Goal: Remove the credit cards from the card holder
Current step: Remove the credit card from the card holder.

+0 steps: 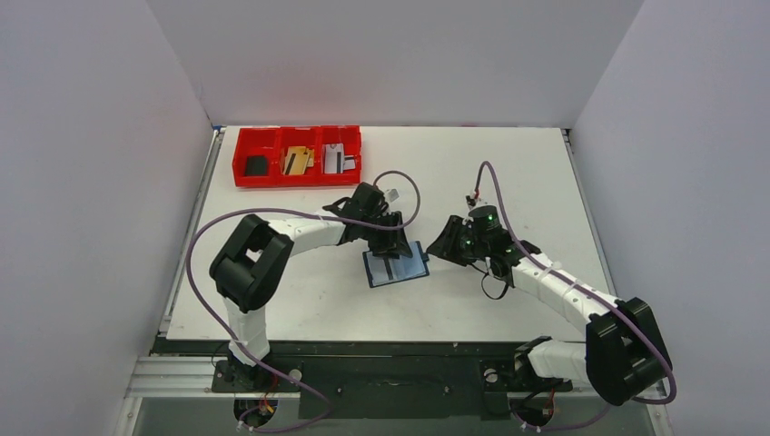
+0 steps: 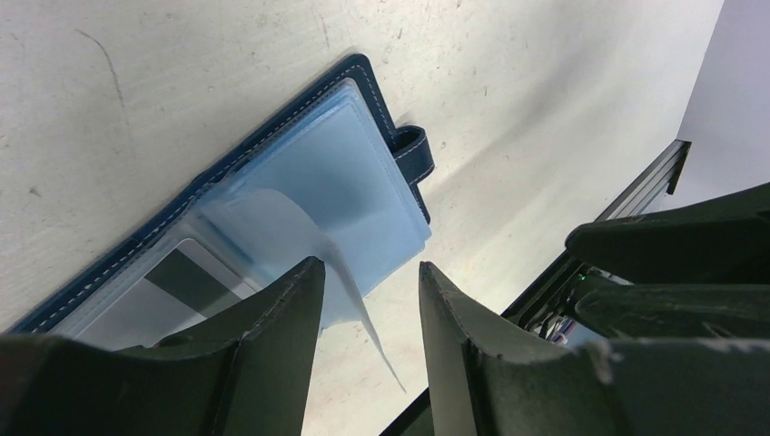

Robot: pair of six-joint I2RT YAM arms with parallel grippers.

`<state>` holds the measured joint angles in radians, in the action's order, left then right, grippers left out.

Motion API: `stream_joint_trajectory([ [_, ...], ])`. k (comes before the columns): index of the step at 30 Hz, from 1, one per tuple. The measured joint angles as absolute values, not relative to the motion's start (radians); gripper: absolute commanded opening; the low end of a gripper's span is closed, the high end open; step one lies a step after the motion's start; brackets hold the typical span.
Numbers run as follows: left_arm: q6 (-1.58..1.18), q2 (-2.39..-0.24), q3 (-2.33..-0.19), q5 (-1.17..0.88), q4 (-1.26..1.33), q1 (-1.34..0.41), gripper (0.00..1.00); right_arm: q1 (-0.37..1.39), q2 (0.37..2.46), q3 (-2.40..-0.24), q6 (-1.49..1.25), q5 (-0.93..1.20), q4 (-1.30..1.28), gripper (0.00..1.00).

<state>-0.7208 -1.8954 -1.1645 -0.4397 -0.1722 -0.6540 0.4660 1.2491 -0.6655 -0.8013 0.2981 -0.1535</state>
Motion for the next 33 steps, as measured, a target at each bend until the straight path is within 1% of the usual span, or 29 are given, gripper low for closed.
stream_joint_trajectory([
  [11, -0.738, -1.964, -1.236, -0.453, -0.168, -0.679, 0.40, 0.417, 1.176, -0.652, -0.763, 0.239, -0.249, 0.34],
  [19, -0.756, -2.031, -1.288, -0.462, -0.170, -0.685, 0.40, 0.412, 1.172, -0.641, -0.743, 0.231, -0.272, 0.34],
  [25, -0.749, -2.029, -1.293, -0.459, -0.184, -0.684, 0.41, 0.412, 1.184, -0.641, -0.733, 0.232, -0.278, 0.33],
  [33, -0.730, -1.983, -1.293, -0.444, -0.234, -0.672, 0.41, 0.434, 1.252, -0.680, -0.719, 0.232, -0.290, 0.32],
])
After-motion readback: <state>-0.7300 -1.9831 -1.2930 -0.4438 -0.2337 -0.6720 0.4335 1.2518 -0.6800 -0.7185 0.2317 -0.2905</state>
